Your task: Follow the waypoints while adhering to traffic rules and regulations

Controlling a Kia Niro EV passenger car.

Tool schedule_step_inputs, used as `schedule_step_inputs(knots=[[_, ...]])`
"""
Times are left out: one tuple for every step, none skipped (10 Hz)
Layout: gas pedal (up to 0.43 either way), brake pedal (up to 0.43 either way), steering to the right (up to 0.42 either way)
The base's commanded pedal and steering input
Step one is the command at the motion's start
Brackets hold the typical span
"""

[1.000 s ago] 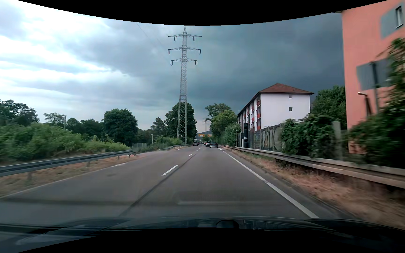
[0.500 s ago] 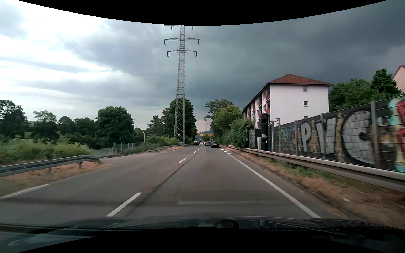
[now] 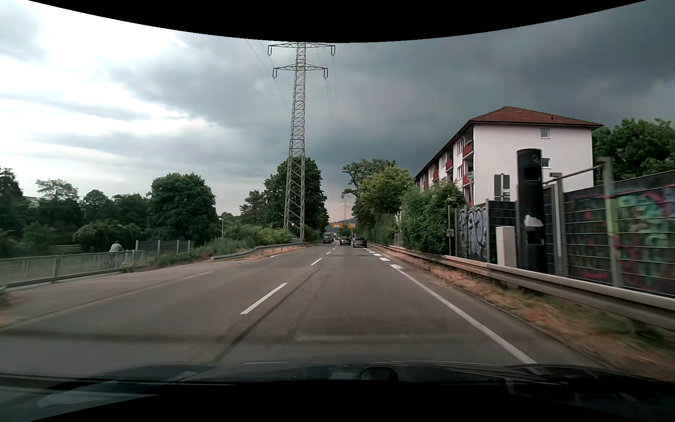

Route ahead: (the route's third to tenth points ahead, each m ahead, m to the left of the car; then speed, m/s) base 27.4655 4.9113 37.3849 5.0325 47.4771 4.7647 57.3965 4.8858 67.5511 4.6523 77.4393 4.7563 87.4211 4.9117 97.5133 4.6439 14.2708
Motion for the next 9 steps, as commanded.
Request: schedule_step_inputs(knots=[[0.118,0.000,-0.002],[0.118,0.000,-0.002],[0.118,0.000,-0.002],[0.118,0.000,-0.002],[0.118,0.000,-0.002],[0.130,0.000,-0.002],[0.130,0.000,-0.001],[0.130,0.000,-0.002],[0.130,0.000,-0.002]])
